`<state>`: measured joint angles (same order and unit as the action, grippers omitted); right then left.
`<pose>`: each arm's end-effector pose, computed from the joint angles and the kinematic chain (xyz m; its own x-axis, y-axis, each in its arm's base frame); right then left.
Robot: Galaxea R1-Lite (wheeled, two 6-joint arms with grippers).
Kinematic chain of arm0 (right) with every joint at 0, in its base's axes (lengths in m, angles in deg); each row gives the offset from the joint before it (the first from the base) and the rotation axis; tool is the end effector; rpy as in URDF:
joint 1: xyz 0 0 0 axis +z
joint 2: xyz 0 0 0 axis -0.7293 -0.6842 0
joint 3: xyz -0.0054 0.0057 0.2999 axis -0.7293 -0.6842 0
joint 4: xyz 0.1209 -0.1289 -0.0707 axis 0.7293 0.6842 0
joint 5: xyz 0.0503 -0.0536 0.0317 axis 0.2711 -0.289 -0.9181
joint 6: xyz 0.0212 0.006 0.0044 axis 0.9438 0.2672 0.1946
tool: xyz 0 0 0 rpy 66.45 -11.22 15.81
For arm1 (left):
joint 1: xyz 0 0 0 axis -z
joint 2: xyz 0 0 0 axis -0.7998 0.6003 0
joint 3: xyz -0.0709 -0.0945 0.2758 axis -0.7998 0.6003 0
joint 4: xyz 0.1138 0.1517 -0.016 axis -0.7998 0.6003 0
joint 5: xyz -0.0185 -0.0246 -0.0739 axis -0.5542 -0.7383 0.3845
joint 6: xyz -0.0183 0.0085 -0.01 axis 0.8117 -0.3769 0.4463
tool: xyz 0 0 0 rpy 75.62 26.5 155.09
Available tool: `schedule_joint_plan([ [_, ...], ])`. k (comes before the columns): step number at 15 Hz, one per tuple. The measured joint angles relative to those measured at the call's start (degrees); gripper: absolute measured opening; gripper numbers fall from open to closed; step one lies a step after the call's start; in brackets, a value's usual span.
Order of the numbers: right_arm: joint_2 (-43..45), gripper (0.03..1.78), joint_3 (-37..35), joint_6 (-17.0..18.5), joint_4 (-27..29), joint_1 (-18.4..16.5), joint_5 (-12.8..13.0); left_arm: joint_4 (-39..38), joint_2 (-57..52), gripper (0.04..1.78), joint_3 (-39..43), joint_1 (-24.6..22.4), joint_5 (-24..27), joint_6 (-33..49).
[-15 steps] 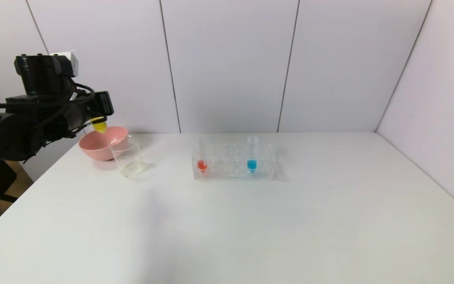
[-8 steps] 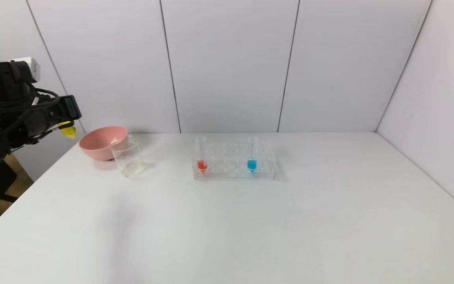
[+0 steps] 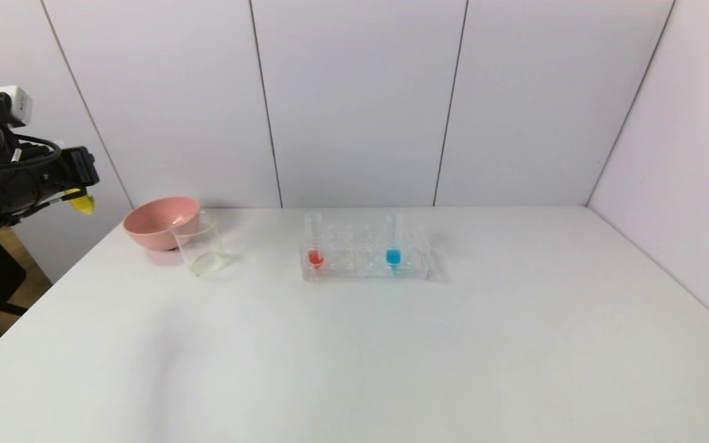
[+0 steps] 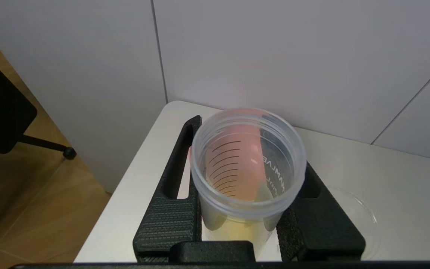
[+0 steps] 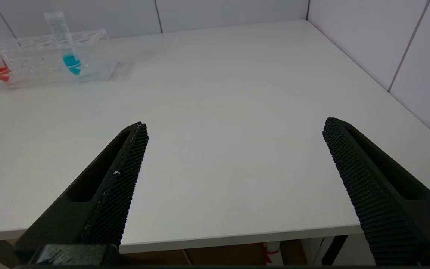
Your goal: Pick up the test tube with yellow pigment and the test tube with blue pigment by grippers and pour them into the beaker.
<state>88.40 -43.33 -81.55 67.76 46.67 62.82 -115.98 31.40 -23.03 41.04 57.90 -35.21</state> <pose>-0.0226 -0.0009 0.0769 0.9991 -0.0417 0.0114 0.0404 0.9945 0.0964 0.3227 0.0704 0.2446 0.9610 0.2625 -0.0870 -0.2691 0.9602 -0.0752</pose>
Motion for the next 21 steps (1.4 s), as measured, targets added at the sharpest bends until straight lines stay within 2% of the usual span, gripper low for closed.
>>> schedule_joint_plan([
  [6,0.00,1.71,0.00,0.00,-0.02,0.05,0.00,1.04,0.55,0.55,-0.44,-1.02,4.71,-1.87],
  [9,0.00,1.71,0.00,0.00,-0.02,0.00,-0.02,0.90,1.11,0.55,-1.18,-2.07,9.23,-2.26],
  [14,0.00,1.71,0.00,-0.02,0.00,0.00,0.00,2.94,2.82,0.55,-5.27,-3.96,13.64,-9.16],
  [17,0.00,1.71,0.00,0.00,0.00,0.00,0.02,11.82,3.39,0.55,-11.04,-4.16,16.91,-12.64],
  [21,0.00,1.71,0.00,-0.02,-0.02,0.05,-0.02,27.53,4.38,0.55,-18.66,-4.68,23.20,-20.25],
])
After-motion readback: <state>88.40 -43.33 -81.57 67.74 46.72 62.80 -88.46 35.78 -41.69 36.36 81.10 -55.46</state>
